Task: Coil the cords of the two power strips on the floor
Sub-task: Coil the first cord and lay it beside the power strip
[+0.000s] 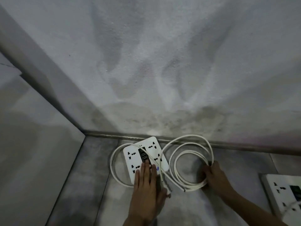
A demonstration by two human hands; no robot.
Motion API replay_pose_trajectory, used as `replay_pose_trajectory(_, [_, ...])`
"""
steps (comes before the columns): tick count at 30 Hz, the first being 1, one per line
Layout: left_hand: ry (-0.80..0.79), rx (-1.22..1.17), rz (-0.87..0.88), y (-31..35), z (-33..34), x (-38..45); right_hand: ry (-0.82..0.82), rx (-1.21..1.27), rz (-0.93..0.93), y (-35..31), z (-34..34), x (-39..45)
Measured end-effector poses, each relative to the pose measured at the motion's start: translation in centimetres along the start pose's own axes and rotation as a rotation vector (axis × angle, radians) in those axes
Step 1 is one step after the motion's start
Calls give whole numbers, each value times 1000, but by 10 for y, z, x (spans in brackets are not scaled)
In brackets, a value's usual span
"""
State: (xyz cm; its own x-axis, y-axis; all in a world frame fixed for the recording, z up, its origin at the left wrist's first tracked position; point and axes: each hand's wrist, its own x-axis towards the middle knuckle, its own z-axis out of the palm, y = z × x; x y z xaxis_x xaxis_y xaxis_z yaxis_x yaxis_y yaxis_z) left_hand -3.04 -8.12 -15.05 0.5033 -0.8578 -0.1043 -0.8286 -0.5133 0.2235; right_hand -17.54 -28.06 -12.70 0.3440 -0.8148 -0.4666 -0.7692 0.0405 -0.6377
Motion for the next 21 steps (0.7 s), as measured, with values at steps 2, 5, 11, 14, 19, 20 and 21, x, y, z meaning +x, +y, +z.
replay_pose_trajectory(2, [29, 3, -33, 5, 2, 3, 1, -223, -57, -3, 5, -2])
replay_pose_trajectory(5, [60, -10, -101, 11, 9, 5, -30, -563, -76, -12, 9, -1])
replay_pose_trajectory(11, [115, -74, -153, 24, 15, 7, -71, -543, 12, -15, 19, 10])
replay_pose_trajectory(14, [163, -127, -161, 31, 19, 7, -87, -455, 25, -14, 22, 12])
replay_pose_trajectory(19, [300, -203, -149, 28, 14, 13, 50, -378, 17, -9, 18, 10])
replay_pose_trajectory(20, [305, -209, -181, 30, 8, 15, 62, -352, 27, -8, 18, 9])
replay_pose_trajectory(21, [288, -215, -234, 33, 2, 17, 63, -331, 32, -8, 19, 8])
